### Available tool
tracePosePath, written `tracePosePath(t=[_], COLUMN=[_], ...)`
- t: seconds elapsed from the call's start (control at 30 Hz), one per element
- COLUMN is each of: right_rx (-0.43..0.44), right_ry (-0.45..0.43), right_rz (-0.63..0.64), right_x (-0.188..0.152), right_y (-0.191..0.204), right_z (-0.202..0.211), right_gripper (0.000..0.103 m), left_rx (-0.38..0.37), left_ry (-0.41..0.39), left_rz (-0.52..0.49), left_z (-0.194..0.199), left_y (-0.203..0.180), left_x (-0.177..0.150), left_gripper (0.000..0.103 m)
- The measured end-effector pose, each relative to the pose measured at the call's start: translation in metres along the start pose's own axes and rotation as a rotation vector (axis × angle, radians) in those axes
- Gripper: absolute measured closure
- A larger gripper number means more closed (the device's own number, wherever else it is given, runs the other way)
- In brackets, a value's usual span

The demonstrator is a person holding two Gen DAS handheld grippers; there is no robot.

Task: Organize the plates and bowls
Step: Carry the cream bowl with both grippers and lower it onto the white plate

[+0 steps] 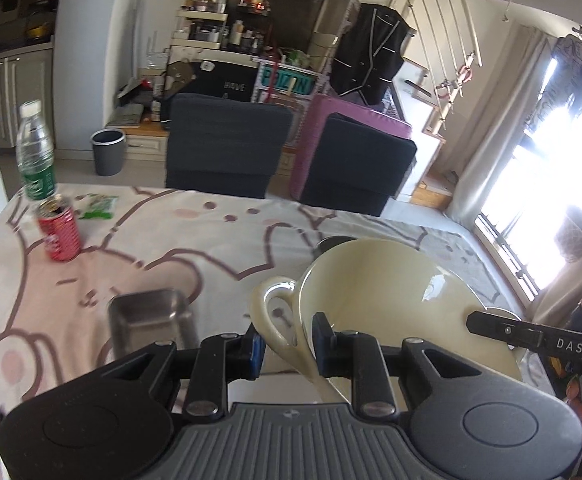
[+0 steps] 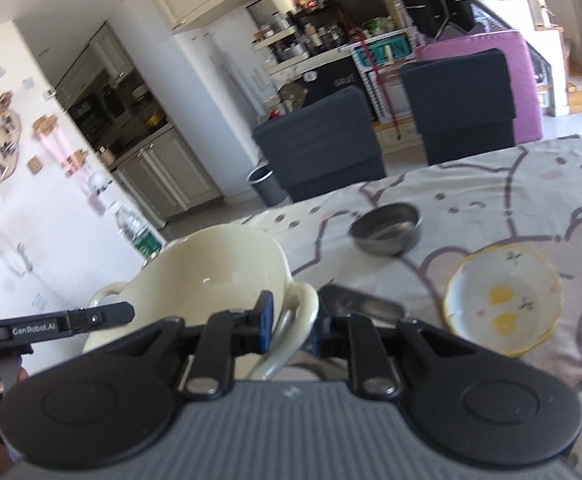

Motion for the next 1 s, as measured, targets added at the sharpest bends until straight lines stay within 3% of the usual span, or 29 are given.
tracePosePath(t=[0.4,1.0], right_rx=[0.018,-0.040], right_ry=[0.125,0.268], right_rz=[0.058,0.083], right_x=[-0.035,-0.084], right_y=[0.008,0.015], right_z=[-0.036,-0.056], right_gripper=[0.080,0.081], left_rx=[-0.009,-0.024], left_ry=[0.018,0.180], left_rz=[0.113,0.207], left_z=[-0.009,-0.052], left_y=[0.051,0.081], left_x=[-0.056,-0.094], left_gripper=[0.076,0.077])
Point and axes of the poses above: each gripper's, at about its wrist camera, not at the fingertips, and z roughly against the way its jaws point, y to its left, x to its top, the point moved 10 cm from there along -z, roughly the way its jaws point
